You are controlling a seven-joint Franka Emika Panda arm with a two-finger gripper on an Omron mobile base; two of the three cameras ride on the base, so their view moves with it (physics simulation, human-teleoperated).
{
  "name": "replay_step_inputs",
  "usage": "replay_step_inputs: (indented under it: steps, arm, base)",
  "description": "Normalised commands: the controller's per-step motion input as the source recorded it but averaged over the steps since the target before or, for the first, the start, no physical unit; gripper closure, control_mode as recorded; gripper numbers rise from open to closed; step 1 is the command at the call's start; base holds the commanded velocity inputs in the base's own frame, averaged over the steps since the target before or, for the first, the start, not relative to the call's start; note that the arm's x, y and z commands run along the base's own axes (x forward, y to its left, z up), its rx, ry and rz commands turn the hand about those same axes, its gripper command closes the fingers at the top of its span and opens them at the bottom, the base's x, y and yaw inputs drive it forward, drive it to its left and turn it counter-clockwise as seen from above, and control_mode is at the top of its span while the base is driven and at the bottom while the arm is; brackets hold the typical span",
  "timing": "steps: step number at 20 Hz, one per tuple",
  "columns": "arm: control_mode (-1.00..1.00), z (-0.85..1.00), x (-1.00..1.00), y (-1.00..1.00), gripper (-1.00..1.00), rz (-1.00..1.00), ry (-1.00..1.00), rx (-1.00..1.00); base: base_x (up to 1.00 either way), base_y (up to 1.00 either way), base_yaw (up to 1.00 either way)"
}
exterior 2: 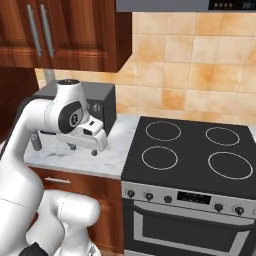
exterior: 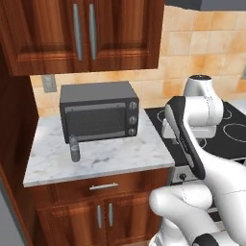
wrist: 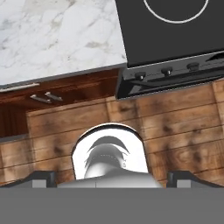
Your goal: Take the bottled waters from the counter and place them in the freezer to freeze. Close the freezer door after placing the bottles.
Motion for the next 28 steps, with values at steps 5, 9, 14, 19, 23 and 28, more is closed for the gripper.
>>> replay_step_inputs:
  steps: [5,9,14,19,23,28]
  arm:
    - [1.0,0.0,0.0,0.0,-1.0,0.0,0.0,0.0]
    - [1.0,0.0,0.0,0.0,-1.0,0.0,0.0,0.0]
    - [1.0,0.0,0.0,0.0,-1.0,0.0,0.0,0.0]
    - [1.0,0.0,0.0,0.0,-1.0,0.0,0.0,0.0]
    - [-1.0,0.0,0.0,0.25,-1.0,0.0,0.0,-0.02]
    - [-1.0,0.0,0.0,0.95,-1.0,-0.12,-0.31,-0.13]
  base:
    - [0.53,0.09,0.03]
    - [0.41,0.04,0.02]
    - [0.26,0.14,0.0]
    - [0.08,0.18,0.0]
    - [0.0,0.14,0.0]
    - [0.0,0.0,0.0]
